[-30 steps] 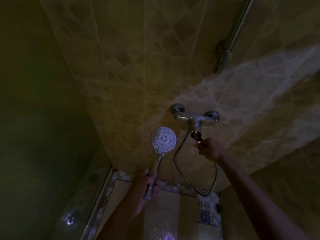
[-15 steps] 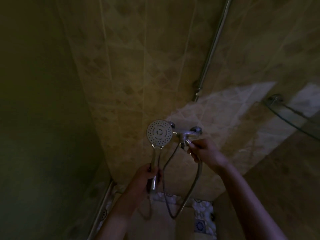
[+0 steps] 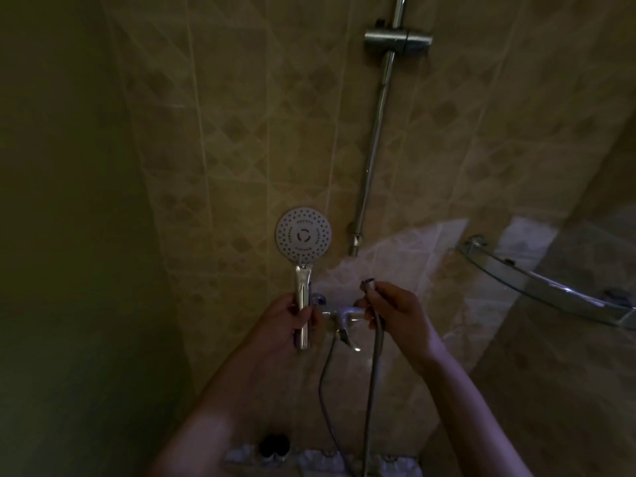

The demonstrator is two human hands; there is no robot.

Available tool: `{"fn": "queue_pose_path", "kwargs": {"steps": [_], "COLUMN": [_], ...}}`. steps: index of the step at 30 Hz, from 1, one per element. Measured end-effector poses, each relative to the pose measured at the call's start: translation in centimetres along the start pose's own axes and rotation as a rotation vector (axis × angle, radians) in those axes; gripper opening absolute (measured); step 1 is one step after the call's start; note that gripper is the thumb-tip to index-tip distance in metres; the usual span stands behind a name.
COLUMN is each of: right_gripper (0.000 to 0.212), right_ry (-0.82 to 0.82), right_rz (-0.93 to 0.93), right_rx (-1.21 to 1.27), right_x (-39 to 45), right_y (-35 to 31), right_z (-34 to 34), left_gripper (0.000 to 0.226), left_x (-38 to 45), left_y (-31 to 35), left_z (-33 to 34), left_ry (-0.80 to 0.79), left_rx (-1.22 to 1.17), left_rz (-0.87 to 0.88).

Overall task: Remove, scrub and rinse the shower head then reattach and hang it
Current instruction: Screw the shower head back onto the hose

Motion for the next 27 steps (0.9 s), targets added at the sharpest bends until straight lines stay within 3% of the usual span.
{"fn": "queue_pose_path", "kwargs": {"steps": [6,15,21,27], "right_gripper": [0.021,0.019,0.015,0.013], "right_ry": [0.096,0.156,0.214,0.225], "right_rz": [0.010,0.068,0.143,0.132], "right_rx": [0.020,0.088,0.147,0.183], "right_x": [-1.1,-2.4,-3.0,-3.2], "right_y": [-0.9,-0.8,1.5,0.8], "right_z": [-0.5,-1.4,-1.1,-0.6], "left_gripper": [0.005,0.009,0.028,0.010], "left_x": [0.5,2.5,3.0,3.2], "left_y": [4.9,7.1,7.5,7.2], "left_z": [3.3,7.8,10.7,12.7], "left_ry": [-0.063,-0.137,-0.183,-0.236], "left_rx": [-0.041,-0.076,-0.142,-0.152], "left_rz": [0.101,0.070,0.049,0.042]}}
Point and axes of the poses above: each hand's wrist, its own x-axis towards the middle knuckle, its own z-axis out of the palm, y = z × x, the point moved 9 cm from there along x, towards the middle knuckle, and after that the axes turned 9 degrees about y, right-handed, at the moved point
